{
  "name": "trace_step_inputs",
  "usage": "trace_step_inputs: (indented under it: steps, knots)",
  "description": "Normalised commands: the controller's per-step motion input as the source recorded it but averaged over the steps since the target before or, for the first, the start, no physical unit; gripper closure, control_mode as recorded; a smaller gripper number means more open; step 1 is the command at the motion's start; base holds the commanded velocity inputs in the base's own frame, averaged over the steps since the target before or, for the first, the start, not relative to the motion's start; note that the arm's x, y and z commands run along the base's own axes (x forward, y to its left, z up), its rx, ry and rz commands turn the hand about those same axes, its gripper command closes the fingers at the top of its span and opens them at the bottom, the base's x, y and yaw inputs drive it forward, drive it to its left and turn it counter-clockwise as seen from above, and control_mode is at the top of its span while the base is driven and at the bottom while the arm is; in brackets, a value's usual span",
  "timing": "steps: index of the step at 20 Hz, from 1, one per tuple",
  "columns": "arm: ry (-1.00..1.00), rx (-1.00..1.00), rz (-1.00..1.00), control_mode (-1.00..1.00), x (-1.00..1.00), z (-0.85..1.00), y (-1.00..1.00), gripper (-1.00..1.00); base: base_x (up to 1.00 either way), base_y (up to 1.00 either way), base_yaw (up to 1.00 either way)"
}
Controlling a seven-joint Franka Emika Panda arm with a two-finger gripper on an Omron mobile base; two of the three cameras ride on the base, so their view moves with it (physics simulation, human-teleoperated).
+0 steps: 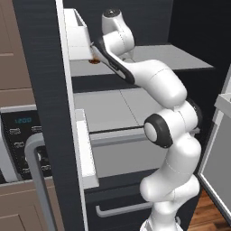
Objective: Gather the mushroom and carrot from the fridge and place them on a tray on the dining counter. Then gather the chicken drumsticks from the fridge and place them on the other tray.
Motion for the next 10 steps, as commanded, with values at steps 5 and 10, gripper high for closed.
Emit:
trace_step_inputs:
  steps: [5, 10]
  knots:
    - [0.0, 0.0, -0.09, -1.0, -0.09, -0.24, 0.0, -1.0, 0.0, 0.0, 0.0]
    - [0.0, 0.0, -0.09, -1.0, -0.02, -0.18, 0.0, -1.0, 0.0, 0.0, 0.0]
